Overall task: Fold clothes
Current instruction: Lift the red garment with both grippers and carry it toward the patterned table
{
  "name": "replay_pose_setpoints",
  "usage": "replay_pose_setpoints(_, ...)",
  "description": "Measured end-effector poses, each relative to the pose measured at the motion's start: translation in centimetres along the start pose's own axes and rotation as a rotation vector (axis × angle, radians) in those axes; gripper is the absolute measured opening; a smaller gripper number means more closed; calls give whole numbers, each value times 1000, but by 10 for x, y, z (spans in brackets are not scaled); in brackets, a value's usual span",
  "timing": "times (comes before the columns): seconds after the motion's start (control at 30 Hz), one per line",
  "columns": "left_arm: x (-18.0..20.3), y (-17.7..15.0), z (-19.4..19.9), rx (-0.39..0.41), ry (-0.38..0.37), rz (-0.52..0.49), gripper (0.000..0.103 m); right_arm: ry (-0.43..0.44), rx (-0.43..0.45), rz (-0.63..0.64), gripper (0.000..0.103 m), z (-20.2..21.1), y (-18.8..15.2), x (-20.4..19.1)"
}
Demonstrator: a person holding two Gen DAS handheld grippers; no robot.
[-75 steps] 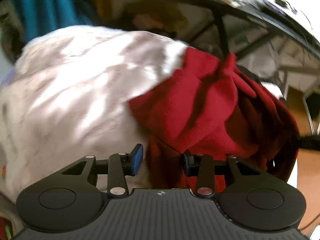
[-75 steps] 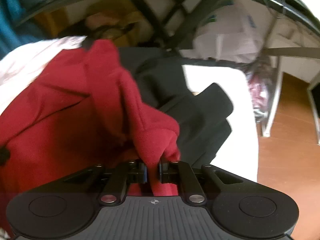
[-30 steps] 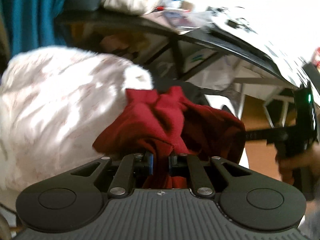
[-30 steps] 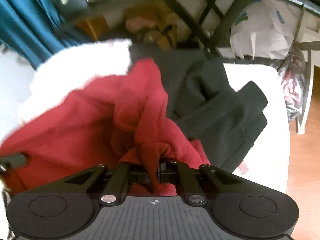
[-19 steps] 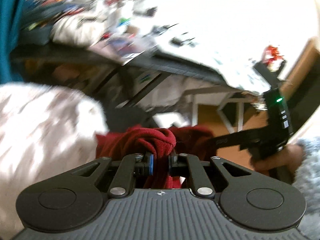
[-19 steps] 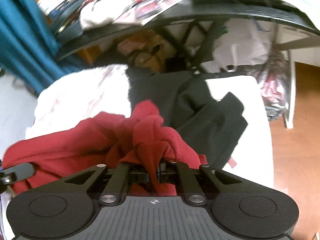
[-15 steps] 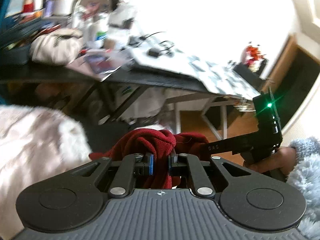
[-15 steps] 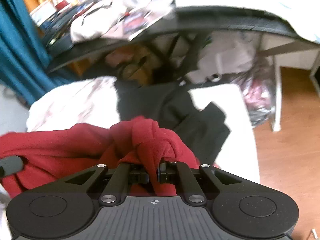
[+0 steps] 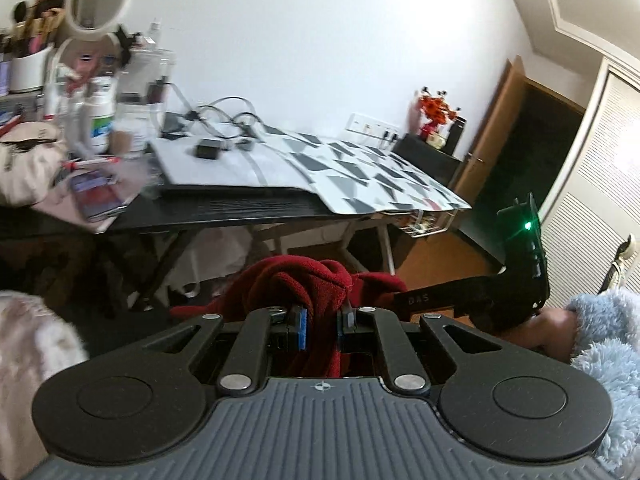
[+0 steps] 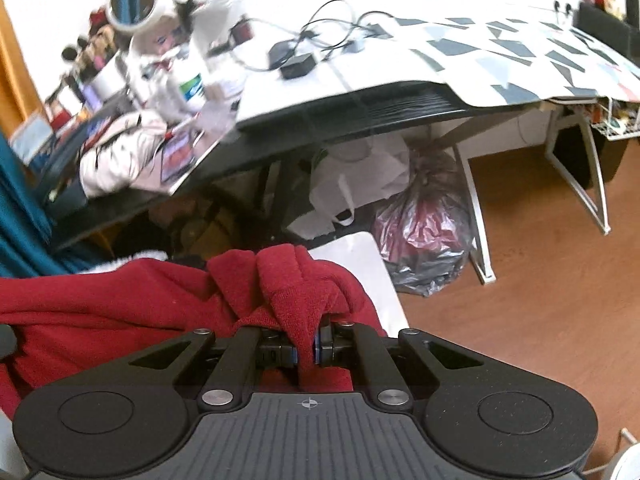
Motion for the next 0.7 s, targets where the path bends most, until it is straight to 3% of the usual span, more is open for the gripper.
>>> replay_pose_setpoints(0.13,50,23,-35,9,43,-12,13,42,2,-29,6,18,19,52)
replay_pose_setpoints(0.37,149,61,-105,-28,133,67,13,127,27,-65,6,53,76,169)
replay_pose_setpoints(0.47,189,80,-132,-1,110,31,13,134,66,-73,6,77,107,219)
replay_pose_setpoints(0.7,263,128,-210,67,-58,-35,13,45,215,-134,6,148,166,337)
Point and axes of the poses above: each gripper's, at about its wrist camera, not at the fingertips, and z roughly against the way its jaws point, x to its right, y to its top, the point moved 6 cm from there along -z, roughly the way its jaws point, and after that the axes turned 15 degrees about -z, right-handed, at the moved point
